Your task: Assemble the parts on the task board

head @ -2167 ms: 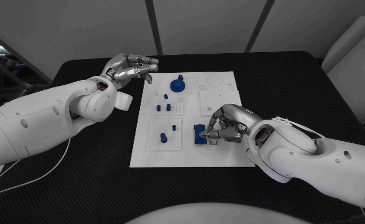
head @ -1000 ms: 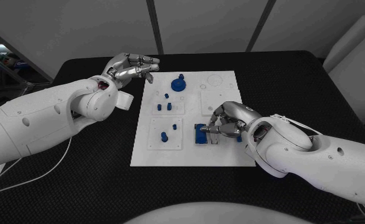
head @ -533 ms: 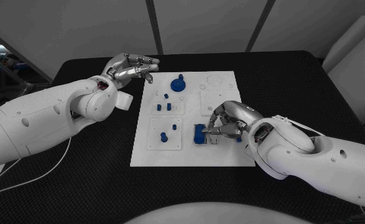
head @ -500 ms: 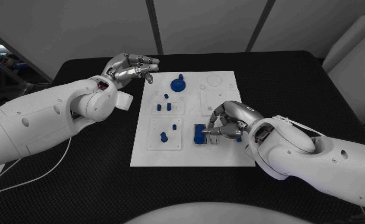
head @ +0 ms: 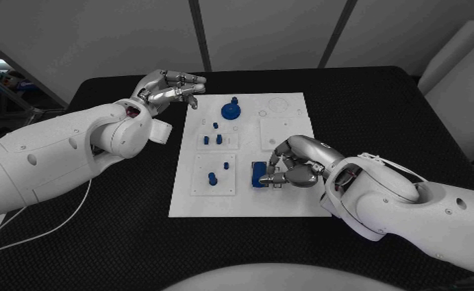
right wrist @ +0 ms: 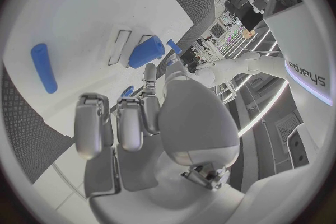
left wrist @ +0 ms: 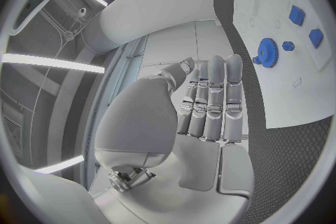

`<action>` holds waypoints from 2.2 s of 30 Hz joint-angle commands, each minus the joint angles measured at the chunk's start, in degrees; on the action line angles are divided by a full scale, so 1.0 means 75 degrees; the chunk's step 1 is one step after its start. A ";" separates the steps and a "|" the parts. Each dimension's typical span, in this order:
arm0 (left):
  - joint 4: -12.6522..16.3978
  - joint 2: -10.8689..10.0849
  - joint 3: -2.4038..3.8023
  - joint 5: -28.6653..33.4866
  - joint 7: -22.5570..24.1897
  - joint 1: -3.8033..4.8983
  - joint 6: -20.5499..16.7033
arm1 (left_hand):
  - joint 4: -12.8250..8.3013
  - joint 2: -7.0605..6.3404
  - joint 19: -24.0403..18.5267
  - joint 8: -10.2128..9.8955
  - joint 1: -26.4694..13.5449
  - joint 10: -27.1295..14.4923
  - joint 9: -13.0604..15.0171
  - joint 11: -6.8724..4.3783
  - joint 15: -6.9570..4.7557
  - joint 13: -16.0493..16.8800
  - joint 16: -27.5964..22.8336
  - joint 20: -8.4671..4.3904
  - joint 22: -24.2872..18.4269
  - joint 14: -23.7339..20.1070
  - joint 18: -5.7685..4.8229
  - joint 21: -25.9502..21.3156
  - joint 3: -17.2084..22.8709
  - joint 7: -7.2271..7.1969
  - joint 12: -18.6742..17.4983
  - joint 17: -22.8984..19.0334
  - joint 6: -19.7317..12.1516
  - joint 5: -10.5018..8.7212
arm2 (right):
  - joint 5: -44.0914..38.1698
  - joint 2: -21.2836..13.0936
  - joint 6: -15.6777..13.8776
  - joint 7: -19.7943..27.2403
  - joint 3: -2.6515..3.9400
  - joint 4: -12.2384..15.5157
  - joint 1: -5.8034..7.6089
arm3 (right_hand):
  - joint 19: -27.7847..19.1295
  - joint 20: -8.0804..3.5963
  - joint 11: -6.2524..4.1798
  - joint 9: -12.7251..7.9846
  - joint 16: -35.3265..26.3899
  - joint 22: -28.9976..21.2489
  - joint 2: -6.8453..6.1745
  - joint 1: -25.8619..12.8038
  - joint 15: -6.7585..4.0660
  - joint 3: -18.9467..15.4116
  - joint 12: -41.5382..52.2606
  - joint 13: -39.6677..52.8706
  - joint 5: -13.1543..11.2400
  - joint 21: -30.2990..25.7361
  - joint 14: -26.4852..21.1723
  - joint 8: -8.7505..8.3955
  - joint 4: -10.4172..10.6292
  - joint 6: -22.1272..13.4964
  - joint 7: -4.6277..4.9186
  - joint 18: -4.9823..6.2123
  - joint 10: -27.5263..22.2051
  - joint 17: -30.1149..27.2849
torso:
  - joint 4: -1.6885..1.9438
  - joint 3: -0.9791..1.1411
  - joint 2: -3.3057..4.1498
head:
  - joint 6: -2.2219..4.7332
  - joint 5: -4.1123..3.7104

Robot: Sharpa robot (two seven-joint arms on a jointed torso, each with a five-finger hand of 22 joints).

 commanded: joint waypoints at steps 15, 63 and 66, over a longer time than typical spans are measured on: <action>0.0008 -0.0003 0.0004 0.0021 0.0001 0.0007 0.0078 | 0.0031 0.0006 -0.0020 -0.0034 -0.0042 -0.0048 -0.0005 0.0022 0.0028 -0.0005 -0.0031 0.0042 -0.0013 0.0008 0.0050 -0.0048 0.0018 0.0033 0.0037 -0.0006 0.0017 0.0033 | -0.0292 0.0252 0.0323 -0.0247 -0.0002 -0.0293 0.0005 | 0.0327 -0.0037 0.0022 0.0033 0.0044 0.1139 0.0069 0.0251 -0.0044 0.0031 0.0106 0.0367 0.0003 0.0057 0.0628 0.0081 -0.0133 0.0089 -0.0049 -0.0077 0.0060 0.1184 | 0.0022 -0.0009 0.0014 | -0.0023 0.0014; 0.0024 -0.0043 -0.0001 0.0021 -0.0034 -0.0010 0.0089 | 0.0014 0.0004 -0.0019 -0.0042 -0.0029 -0.0066 -0.0006 0.0020 0.0028 -0.0006 -0.0038 0.0043 -0.0021 0.0000 0.0052 -0.0066 0.0024 0.0032 0.0047 -0.0019 0.0009 0.0037 | 0.0661 -0.0840 -0.0486 0.0192 0.0004 -0.0076 0.0010 | 0.0263 0.0136 0.0330 -0.0354 -0.0060 0.1052 0.0351 0.0492 0.0186 -0.0177 -0.0574 -0.0110 0.0331 -0.0025 0.0595 -0.0751 -0.0168 -0.0656 0.0340 -0.0055 -0.0267 0.1045 | 0.0009 -0.0001 0.0004 | -0.0016 -0.0089; 0.0033 -0.0043 -0.0002 0.0021 -0.0030 -0.0011 0.0091 | 0.0014 0.0004 -0.0019 -0.0042 -0.0029 -0.0066 -0.0006 0.0020 0.0028 -0.0006 -0.0038 0.0043 -0.0021 0.0000 0.0052 -0.0066 0.0024 0.0032 0.0047 -0.0019 0.0009 0.0037 | 0.0679 -0.1115 -0.0474 0.0193 0.0005 -0.0051 0.0011 | 0.0259 0.0191 0.0377 -0.0517 -0.0070 0.1047 0.0461 0.0597 0.0235 -0.0156 -0.0641 -0.0157 0.0410 -0.0031 0.0591 -0.1024 -0.0197 -0.0615 0.0397 -0.0052 -0.0281 0.1032 | 0.0001 -0.0003 0.0004 | 0.0003 -0.0129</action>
